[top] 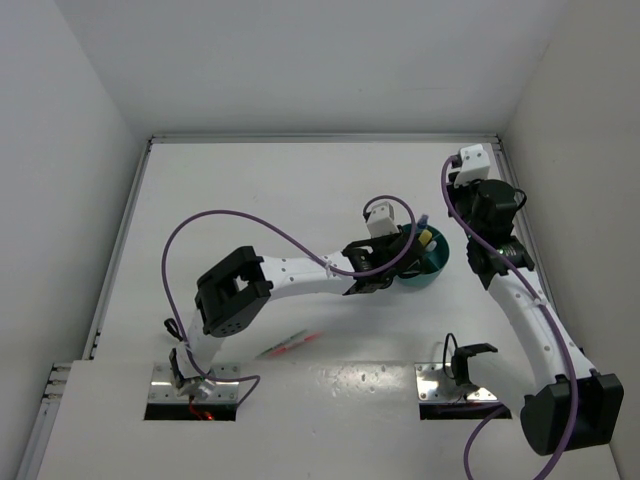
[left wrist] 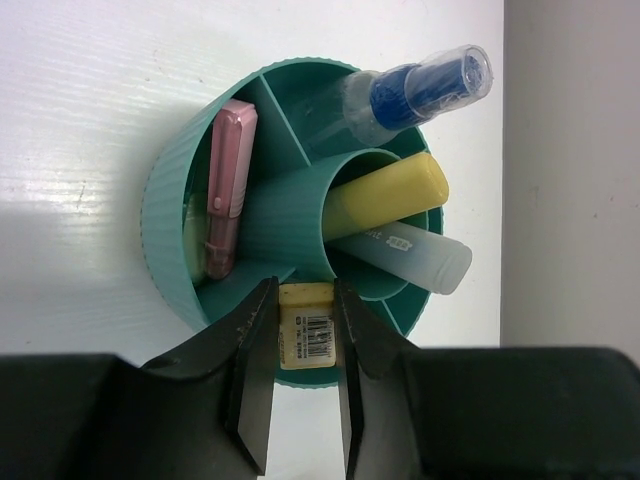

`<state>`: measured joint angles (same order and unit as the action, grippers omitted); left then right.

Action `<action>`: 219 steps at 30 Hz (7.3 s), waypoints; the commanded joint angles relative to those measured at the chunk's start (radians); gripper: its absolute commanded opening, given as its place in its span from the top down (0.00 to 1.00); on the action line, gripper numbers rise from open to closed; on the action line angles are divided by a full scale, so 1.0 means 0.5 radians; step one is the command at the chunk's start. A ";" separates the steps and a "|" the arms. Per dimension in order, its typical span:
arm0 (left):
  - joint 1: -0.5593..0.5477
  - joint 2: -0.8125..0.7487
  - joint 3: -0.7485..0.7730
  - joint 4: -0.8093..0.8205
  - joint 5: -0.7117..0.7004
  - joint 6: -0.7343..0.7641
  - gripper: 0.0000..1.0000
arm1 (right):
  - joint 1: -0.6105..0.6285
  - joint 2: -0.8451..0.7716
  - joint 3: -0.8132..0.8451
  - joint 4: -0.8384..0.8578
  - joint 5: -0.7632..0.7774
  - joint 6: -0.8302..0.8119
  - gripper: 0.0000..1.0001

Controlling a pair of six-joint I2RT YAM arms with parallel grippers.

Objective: Sort the stationery into containers
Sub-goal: Place the stationery in the storage box, then pick up the pen from the center of the board, then place the pen in the storage box.

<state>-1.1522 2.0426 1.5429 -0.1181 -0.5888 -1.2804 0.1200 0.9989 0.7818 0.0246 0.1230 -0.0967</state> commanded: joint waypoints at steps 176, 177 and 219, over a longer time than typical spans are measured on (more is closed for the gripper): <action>0.298 -3.533 -1.705 -0.347 -1.096 2.009 0.13 | 2.212 1.696 0.940 -1.148 -0.164 -1.169 1.00; 0.298 -3.533 -1.723 -0.347 -1.114 2.009 0.13 | 2.211 1.696 0.940 -1.129 -0.118 -1.148 1.00; 0.298 -3.515 -1.724 -0.328 -0.976 2.009 0.13 | 0.159 -0.034 -0.474 0.647 0.583 0.414 1.00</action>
<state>-1.0130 0.2840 0.6827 -0.3058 -1.0870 -0.2928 0.2146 0.9974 0.5652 0.2447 0.4675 0.0299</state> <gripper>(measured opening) 0.870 0.086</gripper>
